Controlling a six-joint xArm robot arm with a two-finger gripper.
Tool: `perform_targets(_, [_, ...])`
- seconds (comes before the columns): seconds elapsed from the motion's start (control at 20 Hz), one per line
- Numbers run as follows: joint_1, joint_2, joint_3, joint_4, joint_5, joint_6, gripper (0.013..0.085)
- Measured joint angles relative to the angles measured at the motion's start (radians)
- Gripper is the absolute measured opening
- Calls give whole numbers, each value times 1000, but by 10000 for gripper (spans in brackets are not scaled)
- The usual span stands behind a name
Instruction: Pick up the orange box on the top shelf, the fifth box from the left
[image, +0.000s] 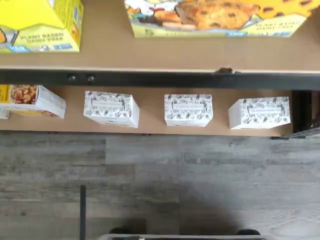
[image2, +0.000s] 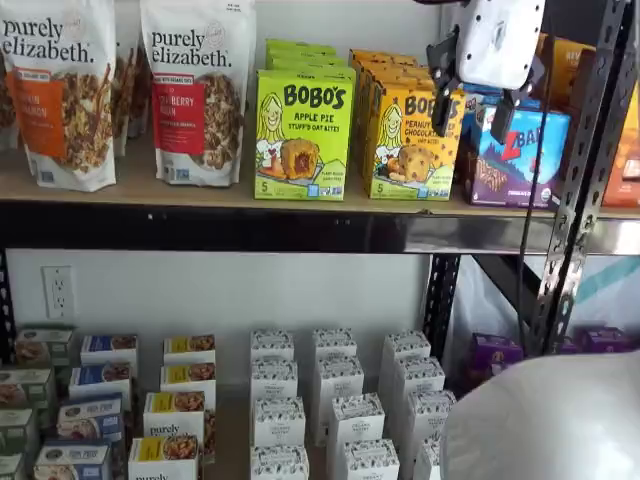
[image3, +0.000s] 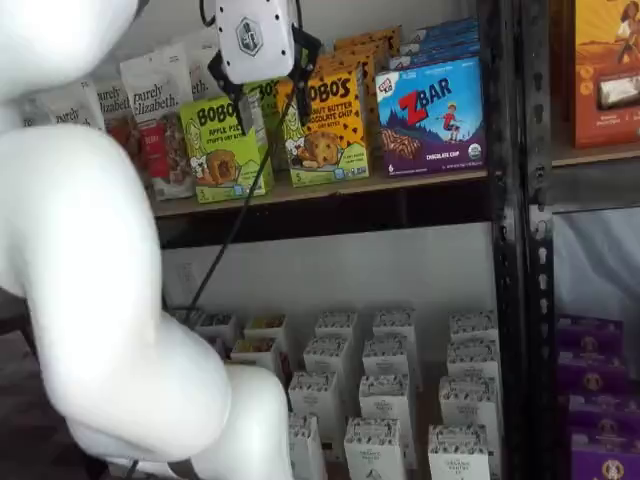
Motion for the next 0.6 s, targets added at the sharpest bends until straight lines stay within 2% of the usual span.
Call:
perform_targets(0.2, [-43,56,-32,23,-10,-39,850])
perform_targets(0.4, [-71,55,0,32,-126,-73,850])
perform_targets(0.6, [-111,59,31,105,-225,-119,850])
